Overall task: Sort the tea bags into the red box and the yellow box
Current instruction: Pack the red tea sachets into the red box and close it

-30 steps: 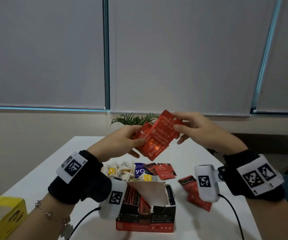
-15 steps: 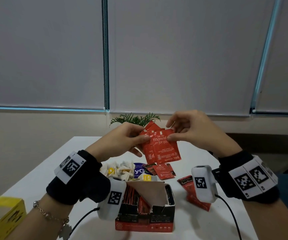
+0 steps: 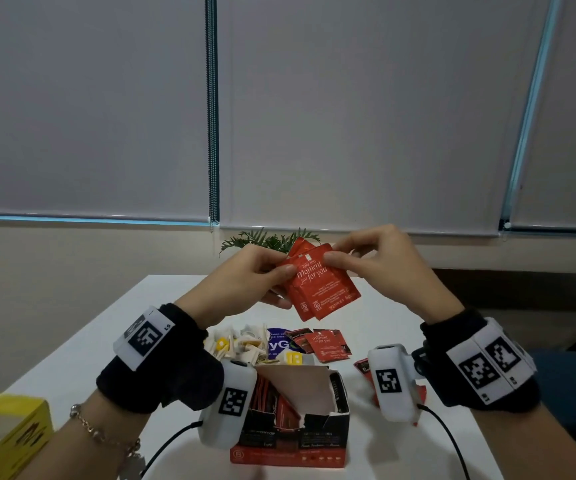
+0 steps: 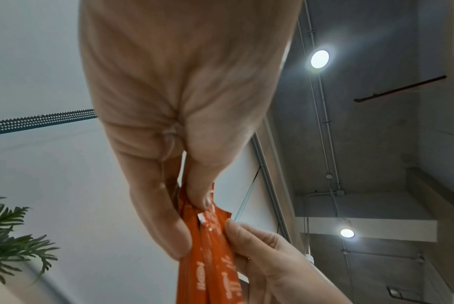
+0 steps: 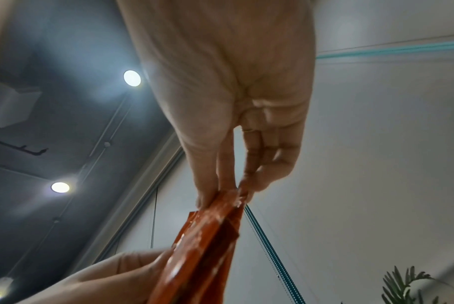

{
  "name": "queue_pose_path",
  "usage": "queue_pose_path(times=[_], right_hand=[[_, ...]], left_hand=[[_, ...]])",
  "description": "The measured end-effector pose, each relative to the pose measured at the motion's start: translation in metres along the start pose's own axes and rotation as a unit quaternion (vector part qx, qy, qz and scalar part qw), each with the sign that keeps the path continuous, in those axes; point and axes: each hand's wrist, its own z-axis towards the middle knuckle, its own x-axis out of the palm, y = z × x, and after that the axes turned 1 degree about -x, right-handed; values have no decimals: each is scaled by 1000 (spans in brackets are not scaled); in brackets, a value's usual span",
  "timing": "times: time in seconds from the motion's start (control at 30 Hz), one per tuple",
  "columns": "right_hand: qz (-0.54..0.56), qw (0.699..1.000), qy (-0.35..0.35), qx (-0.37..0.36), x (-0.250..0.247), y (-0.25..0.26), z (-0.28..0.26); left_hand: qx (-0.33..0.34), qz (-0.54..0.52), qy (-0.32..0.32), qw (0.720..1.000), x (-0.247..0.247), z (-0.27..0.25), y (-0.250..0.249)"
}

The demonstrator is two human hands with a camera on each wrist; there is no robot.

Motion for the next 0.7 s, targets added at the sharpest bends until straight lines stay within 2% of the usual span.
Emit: queue_pose_path(times=[0.07,0.2,0.27,0.37,0.47,0.63,0.7], right_hand=[[-36,999,-4,-9,2,3,0],[-95,988,109,-44,6,1,-1],[-59,989,135,-27,11,1,-2],[20,995,101,-3,23,6,-6],[71,995,67,4,40,14,-12],[100,993,55,10,61,22,-19],[81,995,56,12,65,23,-20]], left_hand=[[-5,-9,-16,1000,-1,1,1],[0,-40,-49,998,-1,1,-1],[9,-41,-75,996,1,2,1],[8,-76,-123,989,9,3,3],[-1,-201,-152,968,20,2,-1],[-24,-333,-196,922,30,5,-8],[-36,-364,-191,911,31,7,-10]])
